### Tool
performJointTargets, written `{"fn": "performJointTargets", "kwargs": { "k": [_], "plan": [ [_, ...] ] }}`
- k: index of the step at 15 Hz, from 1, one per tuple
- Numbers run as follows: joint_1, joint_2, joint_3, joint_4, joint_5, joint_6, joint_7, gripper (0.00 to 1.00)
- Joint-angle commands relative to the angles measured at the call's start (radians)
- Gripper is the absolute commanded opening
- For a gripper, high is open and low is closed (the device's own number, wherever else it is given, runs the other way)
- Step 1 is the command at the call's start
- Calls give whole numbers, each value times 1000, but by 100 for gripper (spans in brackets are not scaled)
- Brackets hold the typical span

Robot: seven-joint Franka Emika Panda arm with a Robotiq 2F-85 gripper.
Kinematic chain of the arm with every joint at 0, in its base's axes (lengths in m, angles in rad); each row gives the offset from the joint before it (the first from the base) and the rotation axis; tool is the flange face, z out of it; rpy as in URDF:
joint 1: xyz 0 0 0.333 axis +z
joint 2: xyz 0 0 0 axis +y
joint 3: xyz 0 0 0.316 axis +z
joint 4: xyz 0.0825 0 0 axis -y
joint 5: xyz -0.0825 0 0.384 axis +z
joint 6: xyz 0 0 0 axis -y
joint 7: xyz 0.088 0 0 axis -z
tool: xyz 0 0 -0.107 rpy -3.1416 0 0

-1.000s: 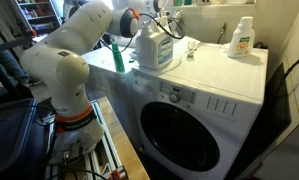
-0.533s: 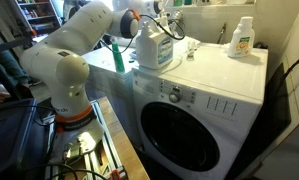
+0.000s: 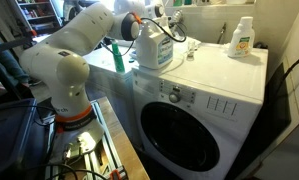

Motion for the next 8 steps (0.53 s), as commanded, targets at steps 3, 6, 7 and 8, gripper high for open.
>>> {"fn": "performJointTargets", "kwargs": {
  "k": [3,6,7,8],
  "plan": [
    [24,-33,-14,7,-14,-14,33,2],
    [28,-74,-16,2,-12,-53,41,4],
    [29,-91,-21,0,-18,-71,44,5],
    [30,-107,-29,-1,-25,-89,47,4]
  ]
}}
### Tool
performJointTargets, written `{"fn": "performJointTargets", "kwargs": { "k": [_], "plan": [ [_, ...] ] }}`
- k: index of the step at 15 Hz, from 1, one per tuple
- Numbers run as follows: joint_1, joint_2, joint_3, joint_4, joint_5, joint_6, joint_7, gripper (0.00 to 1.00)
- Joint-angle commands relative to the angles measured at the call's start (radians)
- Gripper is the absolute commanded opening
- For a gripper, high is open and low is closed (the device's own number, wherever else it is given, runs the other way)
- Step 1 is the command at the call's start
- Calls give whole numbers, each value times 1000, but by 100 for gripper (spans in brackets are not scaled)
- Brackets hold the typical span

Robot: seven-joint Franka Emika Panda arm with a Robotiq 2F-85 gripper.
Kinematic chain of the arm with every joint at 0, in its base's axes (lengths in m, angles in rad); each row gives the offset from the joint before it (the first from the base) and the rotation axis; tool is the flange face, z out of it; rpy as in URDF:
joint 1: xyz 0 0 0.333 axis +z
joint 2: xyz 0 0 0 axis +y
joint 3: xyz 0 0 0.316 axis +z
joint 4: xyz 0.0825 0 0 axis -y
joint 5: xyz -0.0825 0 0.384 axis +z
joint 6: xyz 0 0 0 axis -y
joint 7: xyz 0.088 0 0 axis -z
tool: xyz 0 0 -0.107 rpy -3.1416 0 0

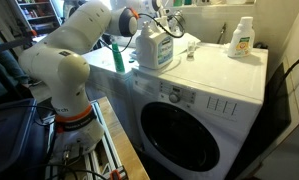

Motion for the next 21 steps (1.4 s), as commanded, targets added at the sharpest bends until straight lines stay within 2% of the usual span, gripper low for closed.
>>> {"fn": "performJointTargets", "kwargs": {
  "k": [1,7,11,13,14,16,21],
  "plan": [
    [10,-66,-35,-11,-30,-82,29,4],
    [8,-126,-108,-5,-90,-217,32,4],
    [-25,-161,-132,10,-63,-301,63,4],
    [-50,-185,-109,26,-19,-300,100,3],
    [-32,-153,-126,20,-56,-270,69,4],
    [-45,-173,-121,25,-38,-272,76,3],
    [-52,-206,-187,4,-71,-417,201,2]
  ]
}}
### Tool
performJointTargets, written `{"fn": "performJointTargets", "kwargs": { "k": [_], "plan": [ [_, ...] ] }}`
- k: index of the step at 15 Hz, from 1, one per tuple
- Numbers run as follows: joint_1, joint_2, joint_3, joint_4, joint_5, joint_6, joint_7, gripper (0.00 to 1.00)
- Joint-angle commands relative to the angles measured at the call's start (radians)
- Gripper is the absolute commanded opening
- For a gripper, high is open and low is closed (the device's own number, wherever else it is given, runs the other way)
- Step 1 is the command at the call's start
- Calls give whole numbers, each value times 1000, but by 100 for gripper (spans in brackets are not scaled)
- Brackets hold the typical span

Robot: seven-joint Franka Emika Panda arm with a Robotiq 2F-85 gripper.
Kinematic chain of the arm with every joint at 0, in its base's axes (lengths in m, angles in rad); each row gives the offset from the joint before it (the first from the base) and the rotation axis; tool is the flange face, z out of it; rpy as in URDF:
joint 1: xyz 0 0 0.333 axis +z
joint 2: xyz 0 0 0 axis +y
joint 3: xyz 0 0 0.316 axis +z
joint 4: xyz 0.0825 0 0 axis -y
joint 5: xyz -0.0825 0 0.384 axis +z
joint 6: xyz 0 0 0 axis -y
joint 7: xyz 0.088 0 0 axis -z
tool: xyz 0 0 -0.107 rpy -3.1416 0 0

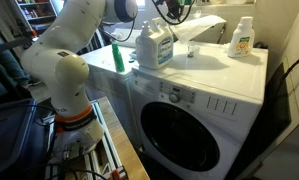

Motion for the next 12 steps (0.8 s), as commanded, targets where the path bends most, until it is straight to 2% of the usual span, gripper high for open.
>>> {"fn": "performJointTargets", "kwargs": {
  "k": [1,5,8,12],
  "plan": [
    [-10,-29,-43,-20,-13,-114,89,2],
    [-56,-16,-60,-47,17,-184,144,2],
    [-109,-4,-57,-117,33,-160,184,2],
    [-196,-26,-46,-272,84,-86,261,2]
  ]
}}
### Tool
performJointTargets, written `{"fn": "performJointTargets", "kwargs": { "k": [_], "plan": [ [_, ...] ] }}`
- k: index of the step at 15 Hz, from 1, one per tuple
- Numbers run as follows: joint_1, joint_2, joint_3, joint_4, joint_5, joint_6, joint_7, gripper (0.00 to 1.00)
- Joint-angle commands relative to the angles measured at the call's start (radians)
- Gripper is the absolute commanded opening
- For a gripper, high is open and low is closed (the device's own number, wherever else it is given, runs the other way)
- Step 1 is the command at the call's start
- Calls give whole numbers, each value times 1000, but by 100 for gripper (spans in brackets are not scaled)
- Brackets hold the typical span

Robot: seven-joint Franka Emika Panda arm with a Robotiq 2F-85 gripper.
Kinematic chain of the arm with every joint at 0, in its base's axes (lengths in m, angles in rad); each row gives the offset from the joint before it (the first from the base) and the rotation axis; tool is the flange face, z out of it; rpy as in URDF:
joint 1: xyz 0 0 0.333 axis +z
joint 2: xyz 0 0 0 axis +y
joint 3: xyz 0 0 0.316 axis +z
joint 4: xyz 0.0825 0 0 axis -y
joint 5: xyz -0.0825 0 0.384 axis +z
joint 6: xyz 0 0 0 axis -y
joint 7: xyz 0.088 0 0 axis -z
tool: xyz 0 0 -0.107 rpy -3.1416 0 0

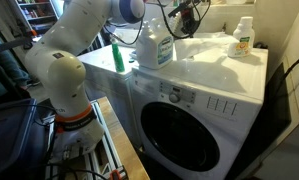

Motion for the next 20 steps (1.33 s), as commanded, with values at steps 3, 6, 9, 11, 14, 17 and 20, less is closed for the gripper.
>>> {"fn": "performJointTargets", "kwargs": {
  "k": [3,6,9,11,14,17,20],
  "plan": [
    [-130,-99,28,-290,131,176,111,2],
    [-181,-150,28,-422,210,287,129,2],
    [-212,-208,12,-554,240,373,153,2],
    [-235,-253,19,-632,234,421,172,2],
    [-251,-333,35,-758,260,464,168,37],
    [-240,-416,71,-833,304,462,141,59],
    [-182,-517,102,-847,246,432,144,81]
  ]
}}
